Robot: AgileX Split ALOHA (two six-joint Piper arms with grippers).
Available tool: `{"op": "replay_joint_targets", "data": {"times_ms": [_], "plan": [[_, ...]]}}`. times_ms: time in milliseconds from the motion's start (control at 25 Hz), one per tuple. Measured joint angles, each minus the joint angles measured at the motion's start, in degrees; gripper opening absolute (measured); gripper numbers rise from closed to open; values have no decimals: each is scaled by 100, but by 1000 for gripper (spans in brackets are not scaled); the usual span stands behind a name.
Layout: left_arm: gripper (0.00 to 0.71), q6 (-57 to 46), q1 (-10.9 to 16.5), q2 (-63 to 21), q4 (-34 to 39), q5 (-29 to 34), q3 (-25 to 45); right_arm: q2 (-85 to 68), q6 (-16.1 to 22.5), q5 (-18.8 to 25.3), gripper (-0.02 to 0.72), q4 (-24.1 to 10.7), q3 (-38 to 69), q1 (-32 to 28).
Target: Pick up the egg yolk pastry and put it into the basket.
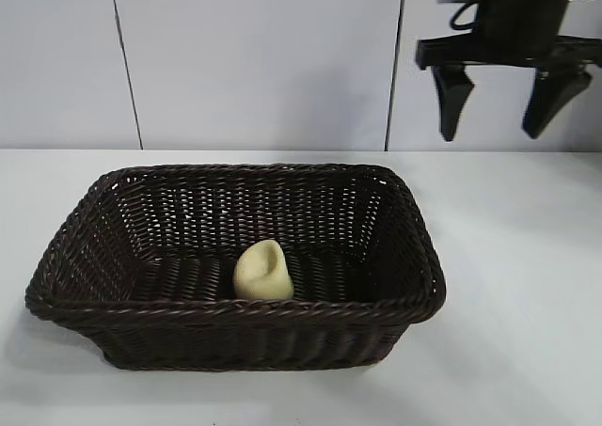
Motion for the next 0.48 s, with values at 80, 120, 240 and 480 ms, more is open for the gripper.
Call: {"op": "replay_joint_targets", "data": {"times_ms": [80,120,240,480], "plan": [[589,0,0,0,0,0,0,0,-47,156,601,-78,0,-276],[589,0,0,0,0,0,0,0,-67,194,601,-92,0,-405],[589,0,0,0,0,0,0,0,-130,194,601,-98,0,-630],[589,0,0,0,0,0,0,-234,-288,189,601,-38,338,-664]]}}
